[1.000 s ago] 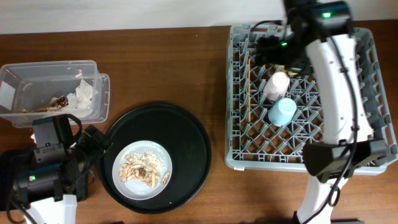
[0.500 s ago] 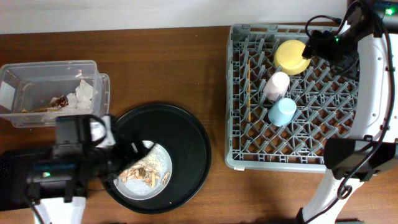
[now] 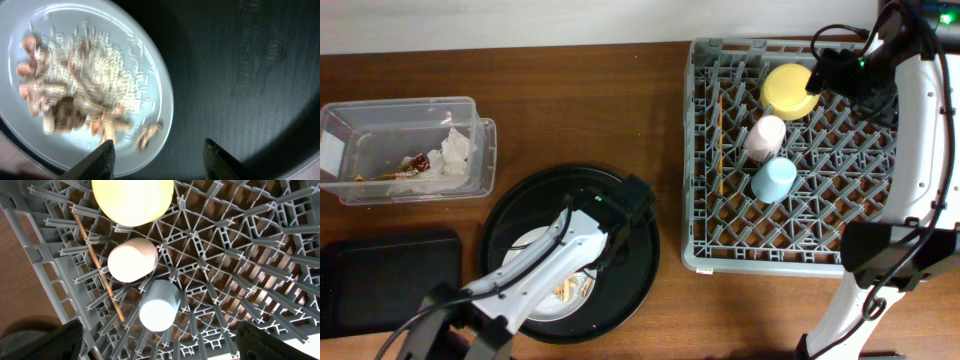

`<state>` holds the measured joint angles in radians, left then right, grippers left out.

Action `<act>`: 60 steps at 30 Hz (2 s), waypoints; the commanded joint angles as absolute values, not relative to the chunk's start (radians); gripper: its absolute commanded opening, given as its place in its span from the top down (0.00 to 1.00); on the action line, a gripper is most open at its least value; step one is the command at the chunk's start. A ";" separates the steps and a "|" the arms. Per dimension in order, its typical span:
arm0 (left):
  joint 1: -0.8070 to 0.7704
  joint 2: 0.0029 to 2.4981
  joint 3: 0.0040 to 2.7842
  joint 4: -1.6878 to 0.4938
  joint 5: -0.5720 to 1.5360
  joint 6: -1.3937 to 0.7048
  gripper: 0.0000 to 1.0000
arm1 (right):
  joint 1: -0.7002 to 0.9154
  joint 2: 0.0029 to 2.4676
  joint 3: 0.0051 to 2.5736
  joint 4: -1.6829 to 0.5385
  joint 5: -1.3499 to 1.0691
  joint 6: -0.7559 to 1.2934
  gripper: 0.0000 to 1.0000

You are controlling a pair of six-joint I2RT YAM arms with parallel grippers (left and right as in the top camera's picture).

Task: Sort waste into correct bins and load items into the dishwasher rack
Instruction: 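Grasp the white plate edge with the left gripper and lift it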

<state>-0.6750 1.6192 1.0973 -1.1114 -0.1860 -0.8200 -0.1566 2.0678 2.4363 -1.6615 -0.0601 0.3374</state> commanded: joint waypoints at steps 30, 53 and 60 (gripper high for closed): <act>-0.620 1.863 1.099 -1.026 -0.158 -0.875 0.99 | -0.158 2.067 2.439 -1.661 -0.051 0.342 0.02; -0.072 1.837 1.626 -1.440 -0.199 -0.647 0.99 | -0.158 2.067 2.439 -1.661 -0.051 0.342 0.01; 0.288 1.817 1.629 -1.377 0.031 -0.524 0.99 | -0.158 2.067 2.439 -1.661 -0.051 0.342 0.02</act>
